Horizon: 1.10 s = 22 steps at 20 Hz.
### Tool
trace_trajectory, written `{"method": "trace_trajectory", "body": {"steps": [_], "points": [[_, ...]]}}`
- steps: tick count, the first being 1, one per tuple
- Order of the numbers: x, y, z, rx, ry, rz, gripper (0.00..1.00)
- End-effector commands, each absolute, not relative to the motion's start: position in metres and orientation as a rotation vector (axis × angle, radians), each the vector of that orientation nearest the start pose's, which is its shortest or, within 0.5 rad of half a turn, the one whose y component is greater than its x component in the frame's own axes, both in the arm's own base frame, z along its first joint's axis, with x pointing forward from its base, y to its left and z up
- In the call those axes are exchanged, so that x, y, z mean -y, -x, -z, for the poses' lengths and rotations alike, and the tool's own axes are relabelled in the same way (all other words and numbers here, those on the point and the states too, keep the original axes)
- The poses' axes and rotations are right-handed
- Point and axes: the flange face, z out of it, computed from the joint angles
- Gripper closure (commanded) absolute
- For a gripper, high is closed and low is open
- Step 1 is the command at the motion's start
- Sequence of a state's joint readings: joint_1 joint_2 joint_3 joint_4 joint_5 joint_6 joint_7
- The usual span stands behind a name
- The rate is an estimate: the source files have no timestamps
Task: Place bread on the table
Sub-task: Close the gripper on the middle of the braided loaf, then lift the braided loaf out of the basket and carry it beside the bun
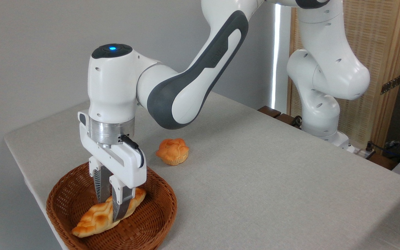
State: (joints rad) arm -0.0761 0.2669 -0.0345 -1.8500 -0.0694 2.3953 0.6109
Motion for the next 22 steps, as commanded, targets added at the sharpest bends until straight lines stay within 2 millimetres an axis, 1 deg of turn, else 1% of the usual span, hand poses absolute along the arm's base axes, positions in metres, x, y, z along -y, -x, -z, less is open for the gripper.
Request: {"method": "trace_trajectory", "body": {"steps": [1, 5, 8, 11, 14, 16, 18, 20, 21, 22], "points": [[0.072, -0.641, -0.407, -1.036, 2.934, 0.434, 0.57], [0.072, -0.641, -0.409, -1.034, 2.939, 0.426, 0.58], [0.073, -0.638, -0.415, -1.038, 2.953, 0.394, 0.58], [0.072, -0.629, -0.424, -1.058, 2.985, 0.272, 0.58], [0.074, -0.627, -0.443, -1.053, 3.022, 0.243, 0.58], [0.072, -0.622, -0.466, -1.014, 3.070, 0.317, 0.58], [0.070, -0.625, -0.487, -0.983, 3.104, 0.398, 0.58], [0.071, -0.628, -0.496, -0.965, 3.128, 0.442, 0.58], [0.061, -0.630, -0.502, -0.929, 3.145, 0.468, 0.58], [0.058, -0.630, -0.506, -0.920, 3.151, 0.477, 0.58]]}}
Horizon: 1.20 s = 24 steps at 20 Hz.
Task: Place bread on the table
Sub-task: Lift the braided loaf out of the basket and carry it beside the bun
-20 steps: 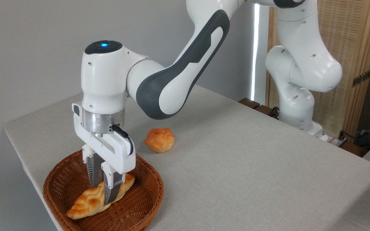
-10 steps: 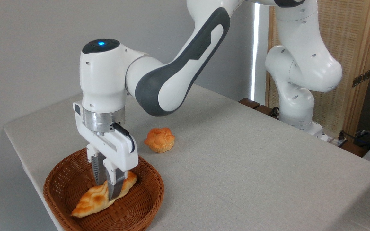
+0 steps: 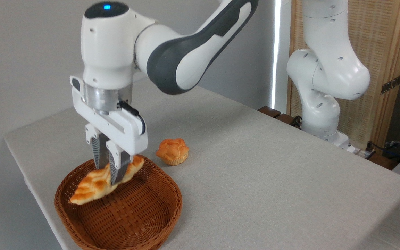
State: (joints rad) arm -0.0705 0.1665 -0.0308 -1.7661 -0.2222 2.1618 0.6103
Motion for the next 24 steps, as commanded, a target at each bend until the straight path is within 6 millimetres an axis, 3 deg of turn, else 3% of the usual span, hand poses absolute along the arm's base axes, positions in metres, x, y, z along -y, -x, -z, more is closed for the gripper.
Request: {"method": "trace_trajectory", "body": {"steps": [1, 8, 10, 13, 17, 24], "points": [[0.058, -0.627, -0.512, -0.927, 3.146, 0.487, 0.58], [0.040, -0.571, -0.530, -1.048, 3.137, 0.341, 0.56], [0.030, -0.546, -0.523, -1.123, 3.139, 0.251, 0.56], [-0.011, -0.504, -0.512, -1.168, 3.115, 0.185, 0.56], [-0.035, -0.465, -0.493, -1.263, 3.084, 0.108, 0.54], [-0.016, -0.454, -0.458, -1.370, 3.062, 0.011, 0.47]]}}
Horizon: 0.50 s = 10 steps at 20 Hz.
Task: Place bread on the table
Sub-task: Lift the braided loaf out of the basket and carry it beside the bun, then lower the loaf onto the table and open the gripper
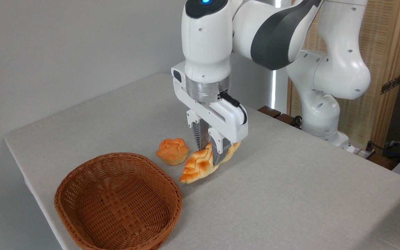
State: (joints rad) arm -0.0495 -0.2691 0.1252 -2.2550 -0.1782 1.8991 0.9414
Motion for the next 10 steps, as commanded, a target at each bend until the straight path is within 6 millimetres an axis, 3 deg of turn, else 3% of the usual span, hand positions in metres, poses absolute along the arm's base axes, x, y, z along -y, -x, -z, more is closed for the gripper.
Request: {"method": "trace_trajectory", "body": {"steps": [1, 2, 3, 10], "points": [[-0.010, -0.454, -0.456, -1.388, 3.056, 0.001, 0.43], [-0.006, -0.455, -0.454, -1.397, 3.052, -0.006, 0.35], [-0.006, -0.457, -0.451, -1.392, 3.053, -0.005, 0.21], [-0.005, -0.459, -0.446, -1.393, 3.055, -0.020, 0.01]]}}
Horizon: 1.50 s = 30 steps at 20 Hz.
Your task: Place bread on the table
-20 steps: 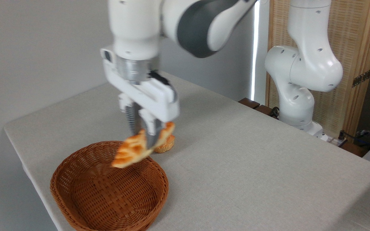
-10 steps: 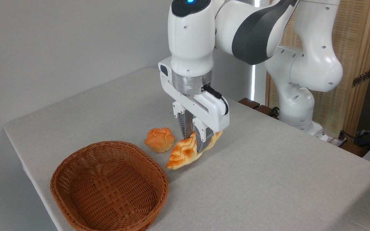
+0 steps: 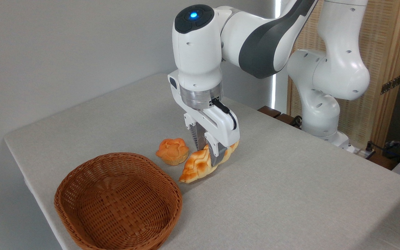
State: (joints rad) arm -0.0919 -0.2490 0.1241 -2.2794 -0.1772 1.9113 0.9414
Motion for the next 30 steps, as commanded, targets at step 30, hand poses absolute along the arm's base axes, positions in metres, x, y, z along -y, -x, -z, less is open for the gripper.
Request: {"method": "trace_trajectory", "body": {"steps": [30], "points": [[0.028, -0.571, -0.614, -1.190, 3.067, 0.214, 0.00]]}}
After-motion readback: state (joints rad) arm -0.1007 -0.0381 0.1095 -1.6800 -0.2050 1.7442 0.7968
